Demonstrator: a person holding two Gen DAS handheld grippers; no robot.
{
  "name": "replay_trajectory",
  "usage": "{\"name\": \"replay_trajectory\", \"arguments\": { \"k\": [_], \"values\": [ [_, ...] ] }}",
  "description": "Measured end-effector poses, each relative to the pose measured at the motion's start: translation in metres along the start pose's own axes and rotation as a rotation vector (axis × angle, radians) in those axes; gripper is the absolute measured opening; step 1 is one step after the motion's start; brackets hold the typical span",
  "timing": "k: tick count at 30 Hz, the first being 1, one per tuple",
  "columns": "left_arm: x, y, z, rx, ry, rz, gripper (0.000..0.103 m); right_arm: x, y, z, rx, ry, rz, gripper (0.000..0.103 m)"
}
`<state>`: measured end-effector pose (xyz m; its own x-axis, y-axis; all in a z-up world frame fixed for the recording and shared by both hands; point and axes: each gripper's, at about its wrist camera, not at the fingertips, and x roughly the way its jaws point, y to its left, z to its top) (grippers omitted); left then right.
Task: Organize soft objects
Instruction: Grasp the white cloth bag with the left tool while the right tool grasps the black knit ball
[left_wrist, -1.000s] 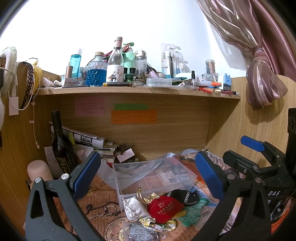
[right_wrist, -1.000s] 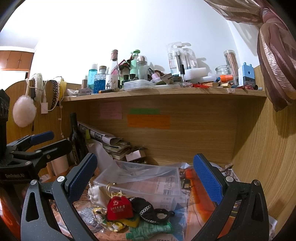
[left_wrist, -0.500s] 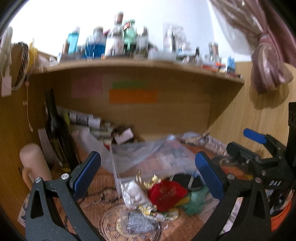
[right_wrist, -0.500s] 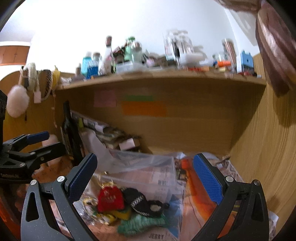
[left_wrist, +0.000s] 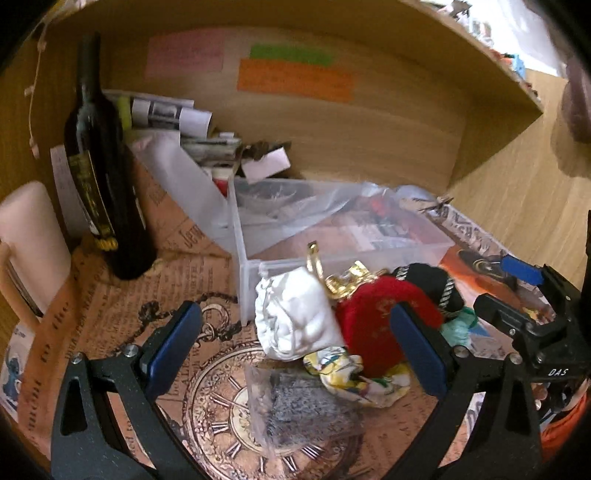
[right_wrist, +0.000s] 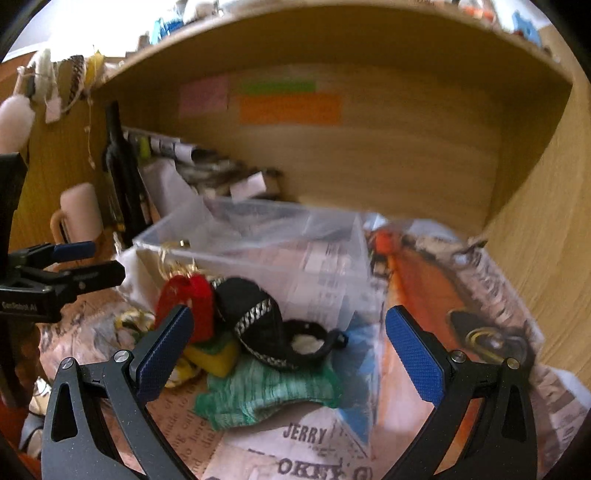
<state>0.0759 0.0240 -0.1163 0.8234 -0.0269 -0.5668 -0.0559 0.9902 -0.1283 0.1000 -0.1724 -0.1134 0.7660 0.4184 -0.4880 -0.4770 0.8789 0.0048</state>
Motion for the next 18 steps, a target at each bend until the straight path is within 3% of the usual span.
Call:
{"name": "replay_trajectory", "arguments": {
  "k": [3, 7, 11, 13, 15, 18],
  "values": [
    [0.008, 0.003, -0.002, -0.004, 0.029, -0.002, 0.086, 0.011, -0.004, -0.003, 0.016, 0.037, 0.023, 0.102],
    [0.018, 0.007, -0.006, -0.016, 0.062, -0.017, 0.080, 0.024, -0.008, -0.004, 0.023, 0.074, 0.051, 0.093],
    [0.026, 0.008, -0.009, -0.002, 0.083, -0.014, 0.056, 0.037, -0.012, -0.006, 0.050, 0.124, 0.096, 0.069],
    [0.029, 0.006, -0.011, 0.010, 0.091, -0.018, 0.049, 0.042, -0.016, -0.007, 0.081, 0.144, 0.139, 0.065],
    [0.030, 0.004, -0.012, 0.021, 0.093, -0.028, 0.035, 0.045, -0.017, -0.007, 0.103, 0.155, 0.178, 0.052],
    [0.029, 0.000, -0.011, 0.035, 0.090, -0.041, 0.024, 0.048, -0.018, -0.007, 0.116, 0.169, 0.229, 0.036]
  ]
}}
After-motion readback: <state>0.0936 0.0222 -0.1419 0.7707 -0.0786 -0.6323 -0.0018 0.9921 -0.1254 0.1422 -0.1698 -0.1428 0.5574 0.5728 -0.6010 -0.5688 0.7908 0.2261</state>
